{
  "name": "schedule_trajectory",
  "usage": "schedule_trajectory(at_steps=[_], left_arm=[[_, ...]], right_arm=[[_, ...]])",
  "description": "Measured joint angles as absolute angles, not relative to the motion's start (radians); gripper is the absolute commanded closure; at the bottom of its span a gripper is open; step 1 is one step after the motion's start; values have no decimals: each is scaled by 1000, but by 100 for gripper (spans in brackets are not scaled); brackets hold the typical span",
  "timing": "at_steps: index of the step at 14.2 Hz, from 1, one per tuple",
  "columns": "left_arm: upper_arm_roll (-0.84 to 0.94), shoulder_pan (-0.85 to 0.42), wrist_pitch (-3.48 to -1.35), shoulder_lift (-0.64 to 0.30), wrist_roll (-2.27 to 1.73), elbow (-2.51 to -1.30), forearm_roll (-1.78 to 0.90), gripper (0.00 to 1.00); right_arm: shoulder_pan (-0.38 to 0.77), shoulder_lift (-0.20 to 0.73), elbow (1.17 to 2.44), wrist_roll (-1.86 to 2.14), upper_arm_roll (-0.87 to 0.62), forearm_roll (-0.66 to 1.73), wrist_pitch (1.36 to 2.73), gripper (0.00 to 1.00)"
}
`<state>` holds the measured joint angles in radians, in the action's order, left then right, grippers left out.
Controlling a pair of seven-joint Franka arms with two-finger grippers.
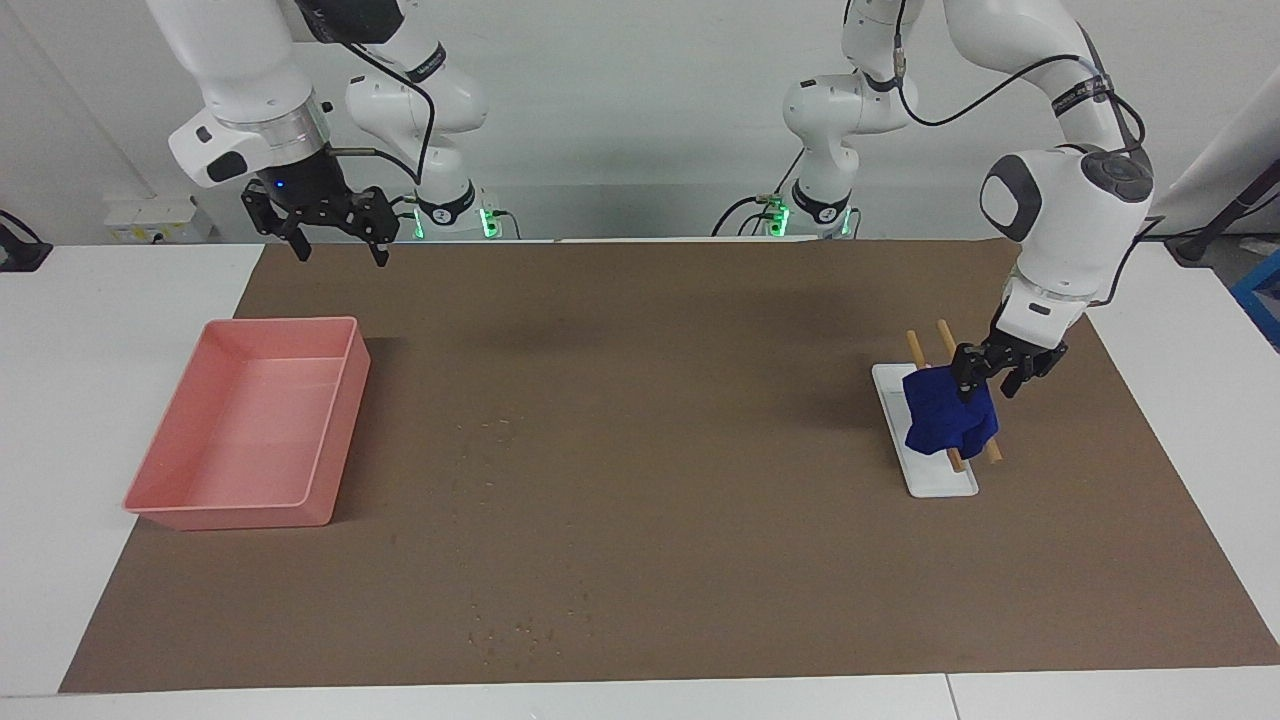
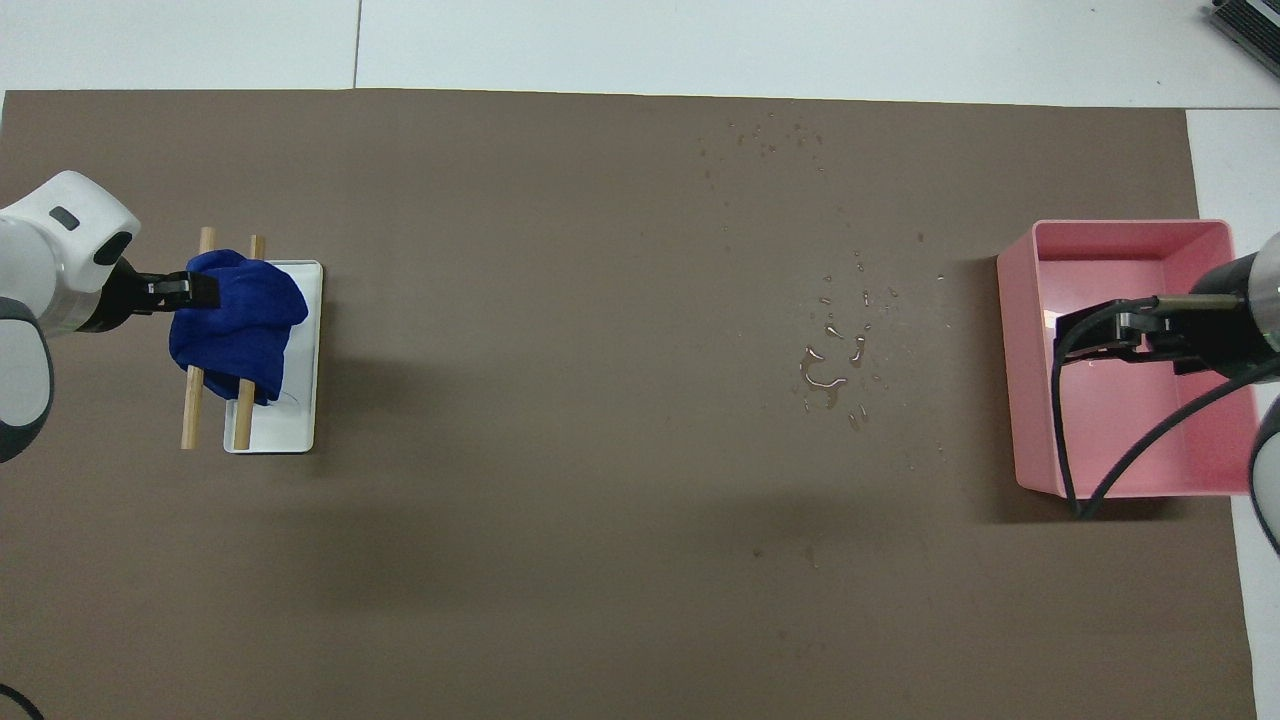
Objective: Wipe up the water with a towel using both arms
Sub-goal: 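Reach the left gripper to the blue towel and grasp it, then lift the towel with the left gripper while the right gripper approaches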
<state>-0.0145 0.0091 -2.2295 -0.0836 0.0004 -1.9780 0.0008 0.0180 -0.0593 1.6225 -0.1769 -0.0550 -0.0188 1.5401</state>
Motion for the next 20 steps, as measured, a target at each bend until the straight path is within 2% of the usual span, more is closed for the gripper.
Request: schedule_trajectory(at_steps=[2,6,9,15,20], left_arm=[[-13,7,-2243,-84,0,-1992,1,52],[-13,7,-2245,-84,-1,-1996,1,69],[-14,8,-2237,-84,-1,-1989,1,99],[-13,7,-2127,-89,-24,-1922,0,100],[0,-6,-1901,-94,-122,-1752,-1,100]], right_arm=[[20,-59,1622,-177,-56,-19,1540,0],[21,-60,1622,-177,-57,-19,1541,0],[20,-60,1622,-177,-57,-19,1543,0],[20,-60,1622,-177,-57,-19,1545,0],[19,-60,1622,-177,-56,-19,1545,0]])
